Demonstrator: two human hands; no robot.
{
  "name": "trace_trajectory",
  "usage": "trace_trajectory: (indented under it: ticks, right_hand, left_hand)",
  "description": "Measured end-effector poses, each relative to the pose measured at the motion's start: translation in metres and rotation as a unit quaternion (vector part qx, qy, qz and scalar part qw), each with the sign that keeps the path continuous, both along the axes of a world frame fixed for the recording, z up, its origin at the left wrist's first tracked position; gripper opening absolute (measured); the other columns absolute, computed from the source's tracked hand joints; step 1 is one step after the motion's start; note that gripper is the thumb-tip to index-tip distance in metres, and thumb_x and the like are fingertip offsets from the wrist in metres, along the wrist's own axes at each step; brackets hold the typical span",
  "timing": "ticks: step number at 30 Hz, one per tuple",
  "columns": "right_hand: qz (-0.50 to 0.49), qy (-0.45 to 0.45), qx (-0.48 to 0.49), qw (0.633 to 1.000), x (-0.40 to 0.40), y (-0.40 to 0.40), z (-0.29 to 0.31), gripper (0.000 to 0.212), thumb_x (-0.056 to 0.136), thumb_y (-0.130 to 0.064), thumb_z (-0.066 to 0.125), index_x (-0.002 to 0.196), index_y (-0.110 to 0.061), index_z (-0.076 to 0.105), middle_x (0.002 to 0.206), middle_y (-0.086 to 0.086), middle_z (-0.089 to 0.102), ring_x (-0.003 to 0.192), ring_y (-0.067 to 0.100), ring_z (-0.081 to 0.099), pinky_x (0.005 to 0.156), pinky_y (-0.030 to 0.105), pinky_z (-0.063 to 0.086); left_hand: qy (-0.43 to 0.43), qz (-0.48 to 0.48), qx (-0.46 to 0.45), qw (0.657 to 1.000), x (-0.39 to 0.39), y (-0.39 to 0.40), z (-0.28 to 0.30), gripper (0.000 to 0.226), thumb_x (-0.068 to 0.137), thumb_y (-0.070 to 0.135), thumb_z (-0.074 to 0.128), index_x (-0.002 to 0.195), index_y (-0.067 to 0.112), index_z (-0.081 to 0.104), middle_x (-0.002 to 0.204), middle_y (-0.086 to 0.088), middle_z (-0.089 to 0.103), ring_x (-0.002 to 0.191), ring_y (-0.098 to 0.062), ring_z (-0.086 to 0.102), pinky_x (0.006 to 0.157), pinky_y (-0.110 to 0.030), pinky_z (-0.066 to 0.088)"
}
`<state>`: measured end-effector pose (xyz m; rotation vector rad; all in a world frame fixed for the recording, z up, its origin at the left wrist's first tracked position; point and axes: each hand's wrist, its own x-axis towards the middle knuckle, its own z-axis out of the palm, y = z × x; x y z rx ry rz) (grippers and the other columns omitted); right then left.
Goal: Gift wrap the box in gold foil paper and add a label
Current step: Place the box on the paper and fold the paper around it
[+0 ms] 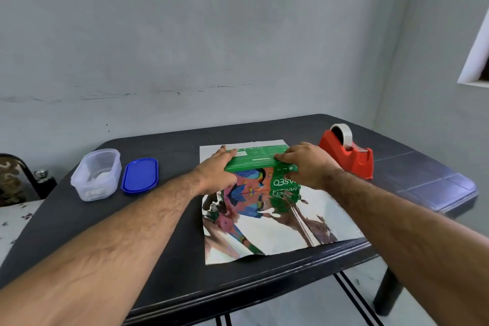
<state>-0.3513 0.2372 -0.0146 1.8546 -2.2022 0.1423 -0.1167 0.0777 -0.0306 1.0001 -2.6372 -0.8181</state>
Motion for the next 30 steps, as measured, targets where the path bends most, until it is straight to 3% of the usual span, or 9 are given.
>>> trace_trajectory:
  ticks: [4,9,13,16,20,23,25,28,30]
  right_hand:
    - [0.013,-0.002,-0.011,1.0,0.002,-0.002,0.001,0.061,0.094,-0.059,0.067,0.15,-0.039,0.057,0.136,-0.008,0.066,0.123,0.019,0.053,0.108,0.039,0.046]
    - [0.009,0.01,0.019,1.0,0.002,-0.007,0.01,0.058,0.095,-0.069,0.059,0.146,-0.041,0.061,0.133,-0.008,0.066,0.125,0.018,0.055,0.108,0.042,0.046]
    - [0.004,-0.045,0.001,0.999,-0.004,-0.007,0.015,0.071,0.084,-0.087,0.052,0.131,-0.037,0.073,0.121,-0.01,0.069,0.117,0.014,0.059,0.104,0.041,0.049]
    - [-0.022,-0.192,-0.107,0.975,-0.015,-0.012,0.008,0.077,0.09,-0.087,0.035,0.109,-0.028,0.079,0.105,-0.01,0.073,0.102,0.013,0.067,0.093,0.037,0.056]
    - [-0.113,-0.363,-0.194,0.904,-0.031,-0.037,0.004,0.057,0.108,-0.06,0.041,0.102,-0.019,0.081,0.105,-0.002,0.08,0.097,0.021,0.072,0.093,0.037,0.057]
    - [-0.153,-0.411,-0.197,0.877,-0.058,-0.061,0.005,0.046,0.104,-0.05,0.053,0.093,-0.014,0.078,0.098,0.009,0.079,0.09,0.028,0.073,0.09,0.046,0.06]
    - [-0.154,-0.417,-0.153,0.882,-0.071,-0.078,0.008,0.04,0.102,-0.049,0.058,0.091,-0.016,0.079,0.096,0.006,0.079,0.09,0.027,0.074,0.088,0.042,0.061]
    - [-0.122,-0.367,-0.067,0.92,-0.075,-0.101,0.016,0.026,0.103,-0.044,0.063,0.096,-0.025,0.079,0.097,-0.006,0.075,0.089,0.011,0.068,0.076,0.023,0.051]
    - [-0.106,-0.35,-0.023,0.93,-0.075,-0.114,0.021,0.025,0.105,-0.042,0.061,0.101,-0.026,0.081,0.102,-0.008,0.076,0.098,0.01,0.069,0.084,0.024,0.05]
  left_hand:
    - [0.038,-0.023,-0.074,0.996,0.0,0.0,-0.018,0.094,0.08,0.077,0.066,0.161,0.044,0.031,0.176,0.008,0.006,0.162,-0.019,0.006,0.13,-0.05,0.016]
    - [0.012,-0.029,-0.111,0.993,0.002,-0.006,-0.018,0.087,0.086,0.078,0.055,0.162,0.046,0.029,0.176,0.004,0.01,0.161,-0.022,0.014,0.128,-0.05,0.023]
    - [-0.017,-0.04,-0.126,0.991,0.008,-0.003,-0.01,0.104,0.074,0.09,0.054,0.163,0.049,0.021,0.175,0.007,0.011,0.162,-0.031,0.004,0.129,-0.058,0.017]
    - [0.119,-0.019,-0.021,0.992,0.01,-0.004,0.002,0.087,0.089,0.082,0.049,0.163,0.044,0.023,0.174,0.009,0.017,0.16,-0.022,0.009,0.129,-0.056,0.011]
    - [0.266,0.095,0.121,0.952,0.002,-0.042,0.013,0.059,0.108,0.057,0.043,0.158,0.025,0.044,0.164,0.001,0.042,0.148,-0.019,0.041,0.125,-0.045,0.03]
    - [0.234,0.15,0.108,0.954,-0.013,-0.079,0.016,0.034,0.107,0.029,0.055,0.134,0.012,0.067,0.14,-0.006,0.064,0.132,-0.023,0.057,0.111,-0.036,0.043]
    - [0.183,0.14,0.07,0.971,-0.026,-0.1,0.014,0.018,0.102,0.019,0.06,0.113,0.015,0.074,0.122,-0.003,0.071,0.121,-0.022,0.064,0.099,-0.031,0.048]
    - [0.108,0.108,0.018,0.988,-0.048,-0.125,0.009,0.02,0.101,0.022,0.065,0.119,0.018,0.073,0.127,-0.002,0.07,0.118,-0.018,0.064,0.104,-0.032,0.051]
    - [0.053,0.087,-0.022,0.995,-0.064,-0.136,0.007,0.021,0.102,0.027,0.063,0.12,0.017,0.072,0.13,-0.006,0.069,0.121,-0.022,0.064,0.106,-0.034,0.051]
